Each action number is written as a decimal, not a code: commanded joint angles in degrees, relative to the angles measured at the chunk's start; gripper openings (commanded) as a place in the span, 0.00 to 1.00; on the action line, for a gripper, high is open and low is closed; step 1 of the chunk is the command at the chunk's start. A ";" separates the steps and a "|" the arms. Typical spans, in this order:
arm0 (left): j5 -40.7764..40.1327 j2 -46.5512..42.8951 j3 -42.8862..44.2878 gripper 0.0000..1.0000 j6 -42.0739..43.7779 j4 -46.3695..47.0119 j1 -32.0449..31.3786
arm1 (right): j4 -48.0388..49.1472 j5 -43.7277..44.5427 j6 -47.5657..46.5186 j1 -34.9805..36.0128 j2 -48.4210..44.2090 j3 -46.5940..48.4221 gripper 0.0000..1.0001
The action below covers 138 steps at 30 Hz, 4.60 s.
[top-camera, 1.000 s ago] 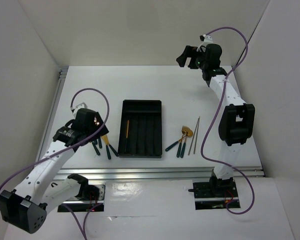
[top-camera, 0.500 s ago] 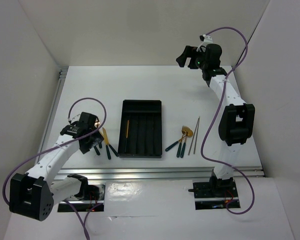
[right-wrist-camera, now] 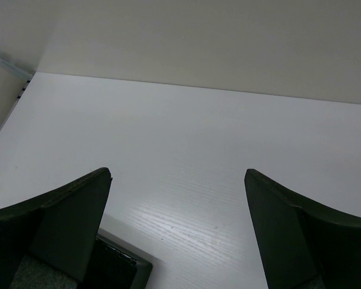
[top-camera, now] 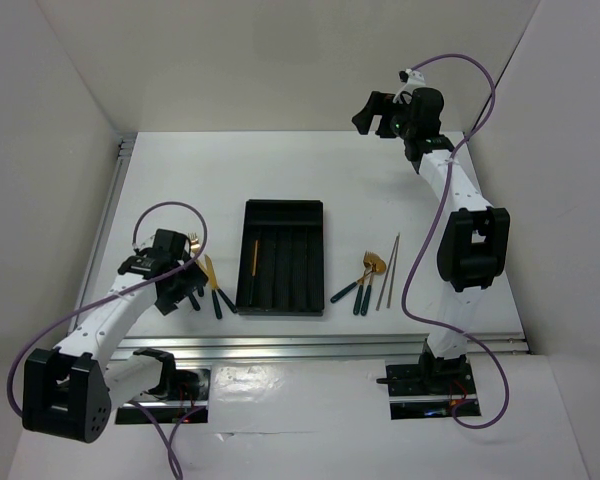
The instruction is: Sort the eating utensils into containers
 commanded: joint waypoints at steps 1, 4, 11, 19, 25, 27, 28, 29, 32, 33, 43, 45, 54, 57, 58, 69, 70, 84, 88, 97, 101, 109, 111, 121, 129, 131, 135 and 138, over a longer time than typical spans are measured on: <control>1.48 -1.05 -0.34 0.92 0.26 1.86 0.87 | 2.07 -0.53 0.17 -0.36 -2.75 0.35 1.00; 1.48 -1.05 -0.34 0.98 0.27 1.86 0.87 | 2.07 -0.53 0.17 -0.36 -2.75 0.35 1.00; 1.48 -1.05 -0.34 1.00 0.27 1.86 0.87 | 2.07 -0.53 0.17 -0.36 -2.75 0.35 1.00; 0.95 -2.10 -0.87 0.99 0.27 1.24 1.39 | 2.07 -0.53 0.17 -0.36 -2.75 0.35 1.00; 1.48 -0.78 -1.39 0.93 0.27 0.19 1.39 | 2.07 -0.53 0.17 -0.36 -2.75 0.35 1.00; 2.00 -0.26 -1.39 0.92 0.27 0.19 1.39 | 2.07 -0.53 0.17 -0.36 -2.75 0.35 1.00; 2.01 -0.26 -1.39 0.92 0.27 0.71 1.39 | 2.07 -0.53 0.17 -0.36 -2.75 0.35 1.00; 2.01 -0.26 -1.39 0.92 0.27 0.72 1.39 | 2.07 -0.53 0.17 -0.36 -3.28 -0.18 1.00; 2.01 -0.78 -1.39 0.96 -0.26 0.20 1.92 | 2.07 -0.01 0.17 -0.36 -3.28 -0.18 1.00; 1.31 -0.78 -1.39 0.99 -0.26 0.19 1.92 | 2.07 -0.01 0.17 -0.36 -3.28 -0.18 1.00; 1.83 -1.31 -1.39 0.98 -0.26 0.19 2.45 | 2.07 -0.01 0.17 -0.36 -3.28 -0.18 1.00; 1.83 -1.31 -1.92 0.96 -0.26 0.71 2.45 | 2.07 -0.01 0.17 -0.36 -3.28 -0.18 1.00; 2.88 -1.84 -1.92 0.85 0.27 1.24 2.45 | 2.07 -0.01 0.17 -0.36 -3.28 -0.18 1.00; 2.89 -0.44 -2.44 0.85 0.27 1.24 2.45 | 2.07 -0.53 0.17 -0.36 -3.28 -0.18 1.00; 2.89 -0.43 -2.45 0.85 0.27 1.24 2.45 | 2.07 -0.53 0.17 -0.36 -2.76 0.51 1.00; -0.71 2.65 -2.45 0.76 -2.37 0.63 3.06 | 2.16 -0.01 0.17 -0.36 -3.28 -0.01 1.00; -0.72 2.64 -3.06 0.74 -2.37 0.63 3.06 | 2.16 -0.01 0.17 -0.36 -3.28 -0.01 1.00; 1.57 7.21 -3.59 0.67 -0.17 4.14 6.40 | 2.16 1.05 0.17 -0.36 -3.28 -0.53 1.00; 2.10 8.35 -3.59 0.66 0.35 4.85 6.40 | 2.16 1.05 0.17 -0.36 -3.28 -0.53 1.00; 2.62 10.99 -3.06 0.61 1.41 5.38 6.40 | 2.16 1.66 0.17 -0.36 -2.75 -0.01 1.00; 2.62 13.27 -2.45 0.58 1.41 5.38 6.40 | 1.63 2.28 0.17 -0.36 -2.75 -0.01 1.00; 3.15 15.92 -1.92 0.23 1.94 5.38 6.40 | 1.63 2.28 0.17 -0.89 -2.75 -0.01 1.00; 3.15 16.44 -1.92 0.11 1.94 5.38 6.40 | 1.63 2.28 0.17 -0.89 -2.75 -0.01 1.00; 3.15 9.17 0.62 0.00 2.46 1.08 6.40 | 1.63 2.28 0.17 -0.89 -2.75 -0.01 1.00; 6.32 1.07 6.95 0.00 7.20 -2.79 3.86 | 1.63 2.28 0.17 -0.89 -3.28 -0.01 1.00; 6.32 0.53 9.84 0.00 9.30 -3.85 1.93 | 1.63 2.28 0.17 -0.89 -3.28 -0.01 1.00; 9.47 0.01 13.02 0.00 13.35 -3.16 -1.59 | 1.63 2.28 0.17 -0.89 -3.90 -0.53 1.00; 12.45 -0.52 14.42 0.00 14.67 0.18 -4.84 | 3.30 2.89 0.17 -0.89 -5.47 -3.07 1.00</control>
